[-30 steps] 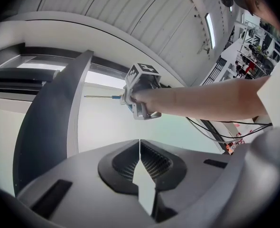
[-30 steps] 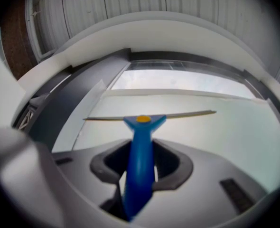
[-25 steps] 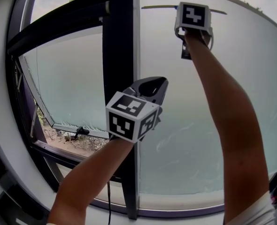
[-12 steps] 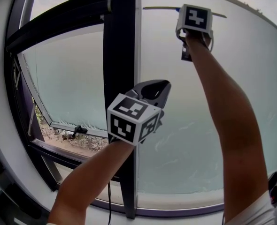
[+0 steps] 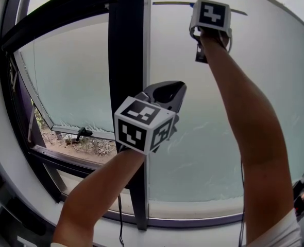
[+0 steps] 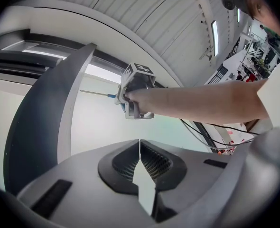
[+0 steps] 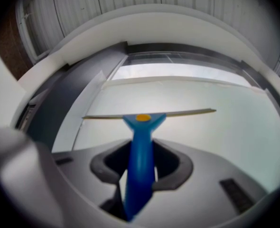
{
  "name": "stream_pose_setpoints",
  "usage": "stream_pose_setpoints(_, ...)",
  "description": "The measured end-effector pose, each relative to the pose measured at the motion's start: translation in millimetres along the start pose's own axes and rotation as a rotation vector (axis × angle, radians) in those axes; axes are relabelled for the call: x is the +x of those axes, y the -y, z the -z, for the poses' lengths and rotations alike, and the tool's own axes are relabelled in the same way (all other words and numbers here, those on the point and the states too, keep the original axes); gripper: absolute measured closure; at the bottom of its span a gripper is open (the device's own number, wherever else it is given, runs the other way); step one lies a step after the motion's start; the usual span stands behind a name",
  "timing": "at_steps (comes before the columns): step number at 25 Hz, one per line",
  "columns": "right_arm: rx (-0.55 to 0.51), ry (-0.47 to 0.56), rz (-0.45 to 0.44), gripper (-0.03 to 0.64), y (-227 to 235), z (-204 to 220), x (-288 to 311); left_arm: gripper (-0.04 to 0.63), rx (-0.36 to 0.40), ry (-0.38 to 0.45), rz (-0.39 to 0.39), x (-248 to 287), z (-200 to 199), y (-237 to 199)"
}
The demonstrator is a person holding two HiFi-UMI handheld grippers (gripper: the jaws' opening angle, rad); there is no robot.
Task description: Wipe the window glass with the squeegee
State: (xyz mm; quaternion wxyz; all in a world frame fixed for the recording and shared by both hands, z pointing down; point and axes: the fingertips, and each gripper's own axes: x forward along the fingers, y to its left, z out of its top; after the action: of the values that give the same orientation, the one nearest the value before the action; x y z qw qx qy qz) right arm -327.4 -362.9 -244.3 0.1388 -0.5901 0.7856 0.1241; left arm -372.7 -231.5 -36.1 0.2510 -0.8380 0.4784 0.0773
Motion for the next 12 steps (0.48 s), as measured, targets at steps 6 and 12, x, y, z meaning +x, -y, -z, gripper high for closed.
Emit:
stream_pose_setpoints(6, -0.006, -0.016, -0.002, 0.471, -1, 14, -7, 0.566, -0.021, -0.014, 0.000, -7, 8, 6)
stream_pose_setpoints(12, -0.007, -0.038, -0.002, 0.471, -2, 30, -14, 0.566, -0.042, -0.032, 0.001, -14, 18, 11)
